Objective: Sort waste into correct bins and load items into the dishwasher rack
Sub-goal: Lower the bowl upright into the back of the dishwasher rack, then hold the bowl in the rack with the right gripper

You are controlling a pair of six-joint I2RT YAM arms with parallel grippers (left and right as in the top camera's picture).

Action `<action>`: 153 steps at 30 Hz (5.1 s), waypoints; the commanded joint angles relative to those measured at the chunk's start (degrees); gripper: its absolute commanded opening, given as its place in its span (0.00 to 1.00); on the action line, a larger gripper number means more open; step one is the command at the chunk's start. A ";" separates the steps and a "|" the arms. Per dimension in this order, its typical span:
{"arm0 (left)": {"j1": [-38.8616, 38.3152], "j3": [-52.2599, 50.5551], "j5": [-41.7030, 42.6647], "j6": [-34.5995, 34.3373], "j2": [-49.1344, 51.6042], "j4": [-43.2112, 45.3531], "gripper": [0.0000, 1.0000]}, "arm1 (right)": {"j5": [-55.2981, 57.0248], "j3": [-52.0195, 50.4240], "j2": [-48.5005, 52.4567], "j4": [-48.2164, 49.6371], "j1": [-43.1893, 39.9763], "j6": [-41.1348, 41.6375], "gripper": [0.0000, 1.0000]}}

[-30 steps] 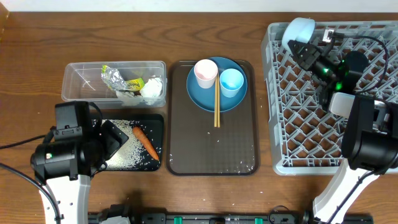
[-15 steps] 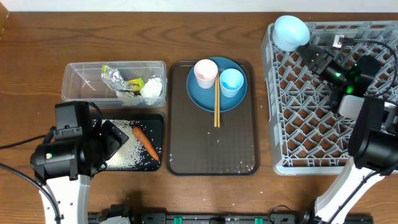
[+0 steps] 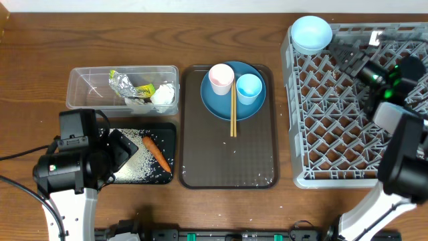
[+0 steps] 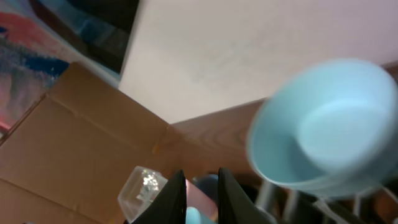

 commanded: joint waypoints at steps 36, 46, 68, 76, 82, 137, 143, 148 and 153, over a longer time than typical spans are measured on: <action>0.35 -0.24 -0.70 1.01 0.02 0.00 0.98 | 69.72 30.67 2.84 -73.13 29.94 -56.94 0.24; 0.35 -0.24 -0.70 1.01 0.02 0.00 0.98 | 69.85 30.69 2.80 -70.73 29.90 -56.94 0.26; 0.33 -0.24 -0.68 1.01 0.02 0.00 0.98 | 73.92 30.47 4.39 -71.30 29.27 -57.13 0.15; 0.35 -0.24 -0.70 1.01 0.02 0.00 0.98 | 75.45 30.21 4.72 -71.71 29.11 -57.16 0.18; 0.33 -0.24 -0.70 1.01 0.02 0.00 0.98 | 75.45 30.14 4.72 -72.48 29.14 -57.13 0.18; 0.35 -0.24 -0.70 1.01 0.02 0.00 0.98 | 76.74 28.72 2.01 -77.33 29.51 -57.53 0.01; 0.35 -0.24 -0.70 1.01 0.02 0.00 0.98 | 76.74 28.74 1.68 -75.36 29.46 -57.55 0.26; 0.35 -0.24 -0.70 1.01 0.02 0.00 0.98 | 76.72 28.76 0.96 -73.72 29.57 -57.57 0.37; 0.35 -0.24 -0.70 1.01 0.02 0.00 0.98 | 76.72 28.76 -1.09 -72.52 29.62 -57.64 0.39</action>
